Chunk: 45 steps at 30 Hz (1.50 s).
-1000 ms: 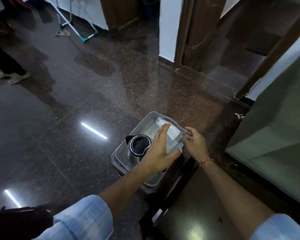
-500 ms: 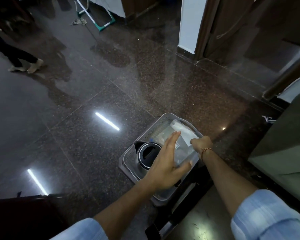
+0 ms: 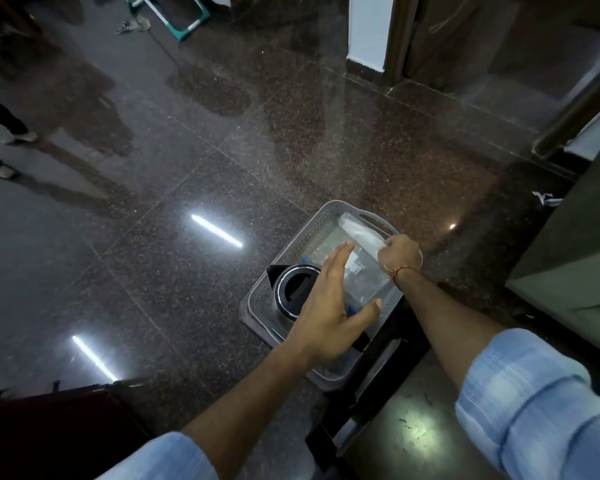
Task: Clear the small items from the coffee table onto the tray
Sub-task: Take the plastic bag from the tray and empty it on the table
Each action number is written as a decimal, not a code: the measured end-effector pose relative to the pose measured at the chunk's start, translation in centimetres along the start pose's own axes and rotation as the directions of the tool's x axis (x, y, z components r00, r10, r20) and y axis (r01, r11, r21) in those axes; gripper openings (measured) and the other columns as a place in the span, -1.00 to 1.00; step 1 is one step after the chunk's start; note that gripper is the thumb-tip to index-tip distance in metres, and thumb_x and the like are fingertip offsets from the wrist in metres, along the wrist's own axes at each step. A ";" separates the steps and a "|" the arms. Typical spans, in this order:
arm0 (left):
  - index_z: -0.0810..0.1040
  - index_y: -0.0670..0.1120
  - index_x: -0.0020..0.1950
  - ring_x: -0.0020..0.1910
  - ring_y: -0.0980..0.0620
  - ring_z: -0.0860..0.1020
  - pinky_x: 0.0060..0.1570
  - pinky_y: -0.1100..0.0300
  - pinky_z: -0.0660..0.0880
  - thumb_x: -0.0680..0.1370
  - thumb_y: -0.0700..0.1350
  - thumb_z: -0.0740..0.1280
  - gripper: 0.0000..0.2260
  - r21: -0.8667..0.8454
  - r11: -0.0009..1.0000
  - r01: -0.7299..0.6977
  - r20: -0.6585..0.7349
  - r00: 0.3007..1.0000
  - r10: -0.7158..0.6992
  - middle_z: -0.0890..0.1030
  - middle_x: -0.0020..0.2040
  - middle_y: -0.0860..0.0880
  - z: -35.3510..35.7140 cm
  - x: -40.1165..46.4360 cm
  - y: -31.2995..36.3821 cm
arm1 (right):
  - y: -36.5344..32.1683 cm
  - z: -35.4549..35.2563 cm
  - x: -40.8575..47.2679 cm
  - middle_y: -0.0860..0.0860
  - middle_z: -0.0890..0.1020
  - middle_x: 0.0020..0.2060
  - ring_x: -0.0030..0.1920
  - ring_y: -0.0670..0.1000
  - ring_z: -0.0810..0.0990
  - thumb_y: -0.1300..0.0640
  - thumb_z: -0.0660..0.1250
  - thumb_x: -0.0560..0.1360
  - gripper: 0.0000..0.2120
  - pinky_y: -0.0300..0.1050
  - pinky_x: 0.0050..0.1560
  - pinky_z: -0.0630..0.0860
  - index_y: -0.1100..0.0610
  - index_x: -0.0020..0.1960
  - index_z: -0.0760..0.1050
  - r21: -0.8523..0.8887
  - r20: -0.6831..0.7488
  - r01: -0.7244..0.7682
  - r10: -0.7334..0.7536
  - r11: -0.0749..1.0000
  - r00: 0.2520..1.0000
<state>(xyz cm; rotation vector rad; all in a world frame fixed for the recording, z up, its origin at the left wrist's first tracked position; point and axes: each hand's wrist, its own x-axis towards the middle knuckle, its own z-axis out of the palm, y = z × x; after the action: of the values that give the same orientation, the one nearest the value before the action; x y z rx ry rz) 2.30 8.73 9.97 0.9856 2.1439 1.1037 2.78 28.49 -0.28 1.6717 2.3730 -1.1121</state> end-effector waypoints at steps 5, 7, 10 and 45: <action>0.06 -0.02 0.57 0.53 0.23 0.08 0.49 0.19 0.14 0.54 0.02 0.36 -0.30 -0.003 1.000 -0.007 -0.040 0.999 0.007 0.15 0.57 0.07 0.5 0.0 0.5 | -1.4 -4.0 -2.7 0.17 0.71 -0.19 -0.13 0.17 0.65 0.23 0.28 0.43 -0.83 -0.12 -0.09 0.56 0.24 -0.21 0.63 0.064 -0.017 0.172 -0.171 0.983 0.985; 0.10 -0.06 0.56 0.52 0.18 0.11 0.49 0.12 0.16 0.55 -0.06 0.35 -0.34 -0.030 0.999 0.017 -0.083 0.996 -0.020 0.18 0.56 0.04 0.6 0.1 1.1 | -1.3 -6.4 -4.7 0.11 0.71 -0.24 -0.17 0.09 0.66 0.19 0.33 0.44 -0.85 -0.12 -0.12 0.53 0.20 -0.20 0.66 0.082 -0.014 0.230 -0.230 0.970 0.973; 0.12 -0.11 0.56 0.53 0.09 0.13 0.50 0.04 0.16 0.57 -0.15 0.33 -0.38 -0.080 0.996 0.043 -0.150 0.987 -0.055 0.19 0.55 -0.03 0.5 0.4 1.8 | -0.9 -10.9 -7.4 0.00 0.72 -0.23 -0.19 -0.03 0.63 0.11 0.40 0.46 -0.89 -0.18 -0.12 0.50 0.10 -0.11 0.69 0.142 -0.080 0.271 -0.262 0.952 0.962; 0.68 0.09 0.02 -0.08 0.25 0.56 -0.10 0.46 0.45 0.42 -0.17 0.44 -0.77 -0.075 0.896 -0.437 0.236 0.865 0.442 0.59 -0.08 0.18 19.4 -14.9 28.0 | 22.3 -31.8 -35.9 0.05 0.75 -0.19 -0.18 -0.02 0.72 0.03 0.46 0.45 -0.85 -0.11 -0.26 0.64 0.10 -0.05 0.66 0.819 -0.154 0.087 0.070 0.567 0.986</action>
<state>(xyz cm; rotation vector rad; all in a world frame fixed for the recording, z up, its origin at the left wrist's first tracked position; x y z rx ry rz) 35.23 16.88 25.15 1.5706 1.7461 1.1261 47.94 21.14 26.29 2.0015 2.0087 -2.4617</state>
